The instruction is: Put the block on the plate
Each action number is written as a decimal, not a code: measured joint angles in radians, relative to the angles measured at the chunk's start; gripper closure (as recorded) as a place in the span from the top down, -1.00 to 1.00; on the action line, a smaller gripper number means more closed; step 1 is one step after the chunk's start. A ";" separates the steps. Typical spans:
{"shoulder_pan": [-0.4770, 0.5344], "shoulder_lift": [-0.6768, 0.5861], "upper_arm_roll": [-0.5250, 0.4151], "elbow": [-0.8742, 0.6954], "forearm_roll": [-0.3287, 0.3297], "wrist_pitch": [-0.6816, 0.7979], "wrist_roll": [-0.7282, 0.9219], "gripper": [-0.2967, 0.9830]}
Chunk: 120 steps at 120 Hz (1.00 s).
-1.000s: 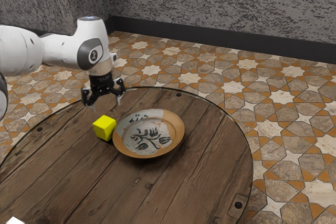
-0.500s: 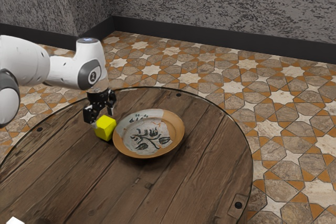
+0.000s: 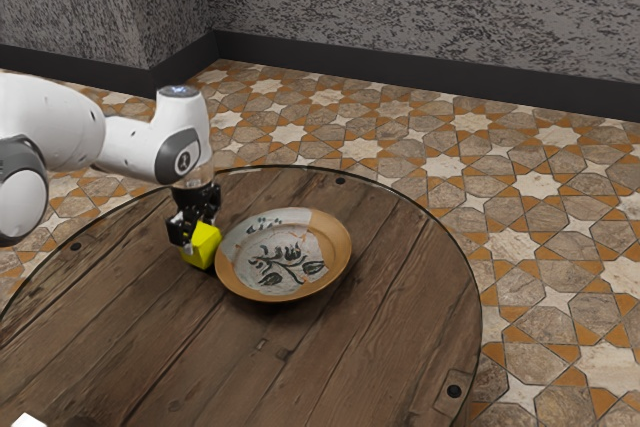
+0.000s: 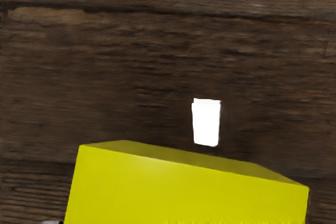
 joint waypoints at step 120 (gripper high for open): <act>-0.102 -0.244 -0.098 -0.066 0.002 -0.017 -0.090 0.01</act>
